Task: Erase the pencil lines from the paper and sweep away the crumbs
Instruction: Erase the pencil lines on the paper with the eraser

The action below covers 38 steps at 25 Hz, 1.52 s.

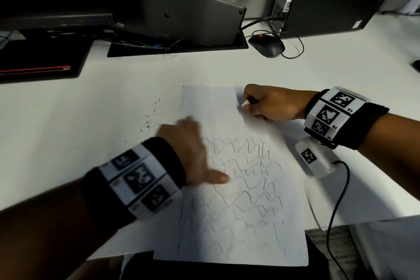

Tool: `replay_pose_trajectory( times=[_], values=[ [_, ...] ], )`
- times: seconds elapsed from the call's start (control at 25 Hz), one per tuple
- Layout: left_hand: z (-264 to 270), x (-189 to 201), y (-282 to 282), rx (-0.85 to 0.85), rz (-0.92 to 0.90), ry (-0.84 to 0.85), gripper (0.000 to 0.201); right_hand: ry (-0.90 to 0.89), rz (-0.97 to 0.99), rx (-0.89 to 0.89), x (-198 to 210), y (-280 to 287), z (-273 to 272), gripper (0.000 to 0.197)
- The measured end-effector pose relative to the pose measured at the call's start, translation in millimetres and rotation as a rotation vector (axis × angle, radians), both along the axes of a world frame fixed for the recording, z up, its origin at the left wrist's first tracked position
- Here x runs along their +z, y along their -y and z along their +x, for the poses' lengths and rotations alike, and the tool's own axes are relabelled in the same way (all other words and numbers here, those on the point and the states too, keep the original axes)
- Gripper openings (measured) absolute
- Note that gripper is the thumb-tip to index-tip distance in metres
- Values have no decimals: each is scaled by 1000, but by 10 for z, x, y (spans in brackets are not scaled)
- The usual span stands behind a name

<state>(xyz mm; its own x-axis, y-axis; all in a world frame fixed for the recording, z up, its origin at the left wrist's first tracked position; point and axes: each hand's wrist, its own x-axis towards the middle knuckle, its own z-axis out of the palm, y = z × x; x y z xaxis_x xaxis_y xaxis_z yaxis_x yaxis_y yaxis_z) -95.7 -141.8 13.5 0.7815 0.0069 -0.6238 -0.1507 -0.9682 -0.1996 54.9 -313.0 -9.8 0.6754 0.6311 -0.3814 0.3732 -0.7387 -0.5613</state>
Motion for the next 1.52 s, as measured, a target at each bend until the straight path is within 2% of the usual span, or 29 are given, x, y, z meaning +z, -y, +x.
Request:
replay_pose_trajectory(
  times=[0.08, 0.12, 0.2, 0.28, 0.36, 0.44, 0.52, 0.64, 0.72, 0.88, 0.96, 1.04, 1.08, 1.16, 1.28, 1.4, 1.52],
  values=[
    [-20, 158, -219, 42, 192, -7, 85, 8, -16, 3, -13, 16, 29, 18],
    [0, 184, -265, 42, 197, 47, 84, 2, -16, 0, -7, 11, 36, 17],
    [77, 92, -182, -23, -18, 145, 90, -1, -15, -1, -7, -10, 32, 18],
    [126, -21, 62, -166, -236, 92, 100, 35, -20, 11, -3, -15, 14, 19],
    [138, -81, 98, -152, -213, 47, 105, 26, -13, -6, 5, 29, 16, 19],
    [148, -50, -148, 3, -23, 96, 108, 19, -24, -20, 4, 116, 42, 20],
    [148, -30, -397, 49, 103, 105, 110, 36, -46, -32, 6, 220, 92, 18],
    [176, -125, -546, -46, -112, 97, 119, -51, -4, -82, 76, 277, 177, 11],
    [213, -205, -503, -70, -218, 97, 124, -22, -28, -28, 159, 240, 181, 4],
    [281, -313, -387, -85, -252, 137, 122, 158, -25, 205, 280, -102, -61, 6],
    [340, -294, -369, -97, -290, 214, 109, 253, -19, 304, 262, -325, -186, 6],
    [409, -264, -372, -113, -322, 291, 89, 281, -4, 325, 182, -442, -213, 7],
    [440, -253, -384, -125, -319, 311, 87, 283, 3, 317, 143, -462, -211, 8],
    [498, -292, -437, -124, -308, 281, 97, 292, 35, 312, 81, -472, -211, 8],
    [524, -408, -459, -90, -388, 178, 125, 332, 58, 316, 39, -455, -227, 11],
    [525, -447, -433, -84, -390, 178, 128, 345, 71, 340, 23, -438, -256, 13],
    [512, -427, -422, -81, -352, 161, 124, 255, 94, 482, 16, -407, -393, 11]
  ],
)
